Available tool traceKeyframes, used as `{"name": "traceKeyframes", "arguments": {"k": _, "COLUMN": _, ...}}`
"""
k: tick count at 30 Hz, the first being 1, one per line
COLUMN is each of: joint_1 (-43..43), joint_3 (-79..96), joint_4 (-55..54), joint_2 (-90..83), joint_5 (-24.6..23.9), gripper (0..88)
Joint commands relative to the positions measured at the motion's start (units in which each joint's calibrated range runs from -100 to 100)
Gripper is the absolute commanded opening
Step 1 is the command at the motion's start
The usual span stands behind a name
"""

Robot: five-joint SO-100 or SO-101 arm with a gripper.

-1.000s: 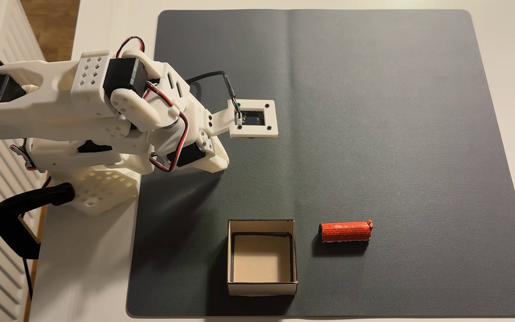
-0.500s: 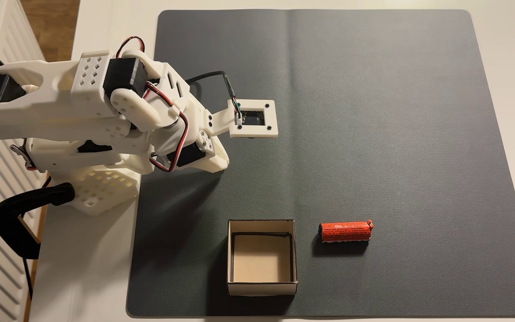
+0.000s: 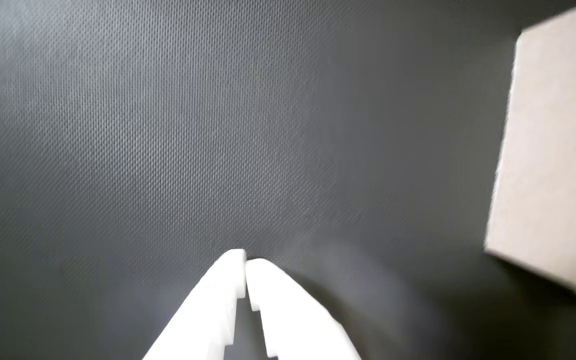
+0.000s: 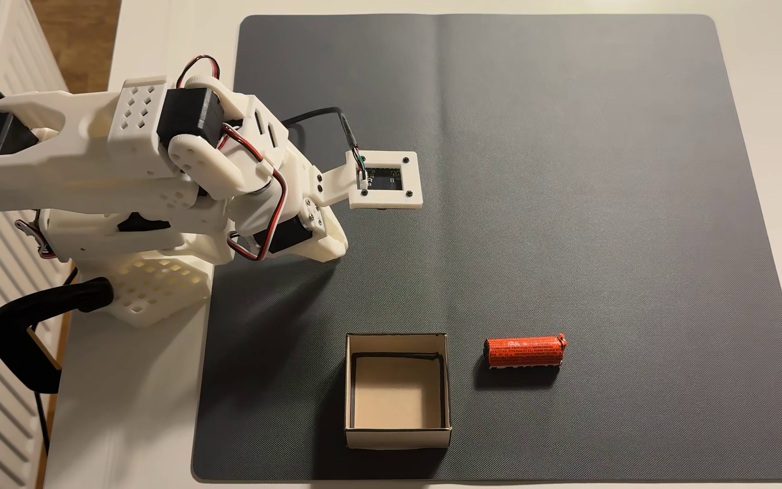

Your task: Pick the red object and place it in the box

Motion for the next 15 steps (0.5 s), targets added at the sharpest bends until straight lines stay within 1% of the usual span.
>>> {"name": "traceKeyframes", "arguments": {"k": 1, "joint_1": -0.1, "joint_3": 0.5, "joint_4": -7.1, "joint_2": -0.6, "joint_5": 0.1, "gripper": 0.7}}
{"name": "traceKeyframes", "arguments": {"k": 6, "joint_1": 0.1, "joint_3": -2.8, "joint_4": -15.5, "joint_2": -0.6, "joint_5": -0.4, "gripper": 0.7}}
{"name": "traceKeyframes", "arguments": {"k": 7, "joint_1": 0.4, "joint_3": -3.9, "joint_4": -16.4, "joint_2": -0.6, "joint_5": -0.4, "gripper": 0.7}}
{"name": "traceKeyframes", "arguments": {"k": 11, "joint_1": 2.4, "joint_3": -9.1, "joint_4": -16.1, "joint_2": 0.1, "joint_5": -3.6, "gripper": 0.8}}
{"name": "traceKeyframes", "arguments": {"k": 13, "joint_1": 4.4, "joint_3": -11.4, "joint_4": -16.8, "joint_2": 0.2, "joint_5": -3.9, "gripper": 0.8}}
{"name": "traceKeyframes", "arguments": {"k": 14, "joint_1": 5.1, "joint_3": -12.4, "joint_4": -17.7, "joint_2": 0.4, "joint_5": -4.0, "gripper": 0.8}}
{"name": "traceKeyframes", "arguments": {"k": 15, "joint_1": 5.9, "joint_3": -13.3, "joint_4": -21.2, "joint_2": 1.9, "joint_5": -4.0, "gripper": 0.8}}
